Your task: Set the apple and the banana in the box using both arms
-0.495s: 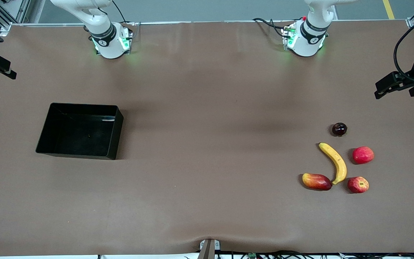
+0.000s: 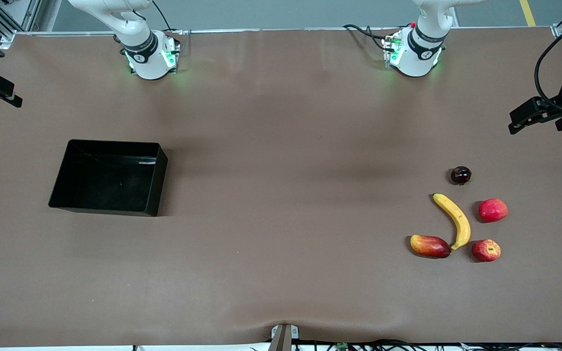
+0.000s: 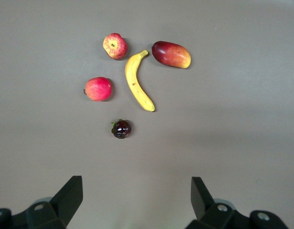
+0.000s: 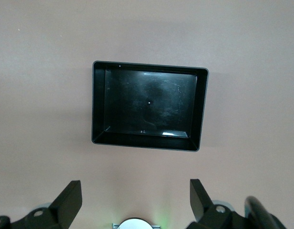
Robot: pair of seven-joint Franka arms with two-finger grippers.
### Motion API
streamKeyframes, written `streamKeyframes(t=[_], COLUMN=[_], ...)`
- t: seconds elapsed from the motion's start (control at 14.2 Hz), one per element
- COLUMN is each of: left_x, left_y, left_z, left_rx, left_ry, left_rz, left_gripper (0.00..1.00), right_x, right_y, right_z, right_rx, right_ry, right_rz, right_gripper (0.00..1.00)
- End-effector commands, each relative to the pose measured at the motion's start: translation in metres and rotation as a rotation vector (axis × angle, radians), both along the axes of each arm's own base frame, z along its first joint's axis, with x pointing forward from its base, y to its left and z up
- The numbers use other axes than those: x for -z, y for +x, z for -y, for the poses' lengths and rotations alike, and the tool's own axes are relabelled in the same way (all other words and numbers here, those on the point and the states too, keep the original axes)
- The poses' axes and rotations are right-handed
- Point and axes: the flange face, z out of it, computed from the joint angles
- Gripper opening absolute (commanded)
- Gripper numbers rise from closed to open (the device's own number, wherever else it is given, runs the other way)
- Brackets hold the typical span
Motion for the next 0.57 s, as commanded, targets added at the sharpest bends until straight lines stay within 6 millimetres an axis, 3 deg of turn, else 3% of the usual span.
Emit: streamKeyframes(t=[0.0, 0.28, 0.49], left_x=[-0.002, 0.018, 0.063], left_y=[0.001, 0.014, 0.051], left_z=[-0.004, -0.012, -0.035], left_rx=[0.008, -0.007, 0.038], left_ry=[-0.001, 0.003, 0.033], left_rz=[-0.007, -0.037, -0.022], left_gripper=[1.0, 1.0, 1.0], right_x=[-0.006, -0.006, -0.006], right_y=[-0.005, -0.006, -0.006], right_z=[0.002, 0.003, 0.003], right_rx=[-0.003, 0.001, 0.001], right_ry=[-0.009, -0.004, -0.003], right_rz=[0.007, 0.006, 0.007], right_gripper=[1.0, 1.0, 1.0])
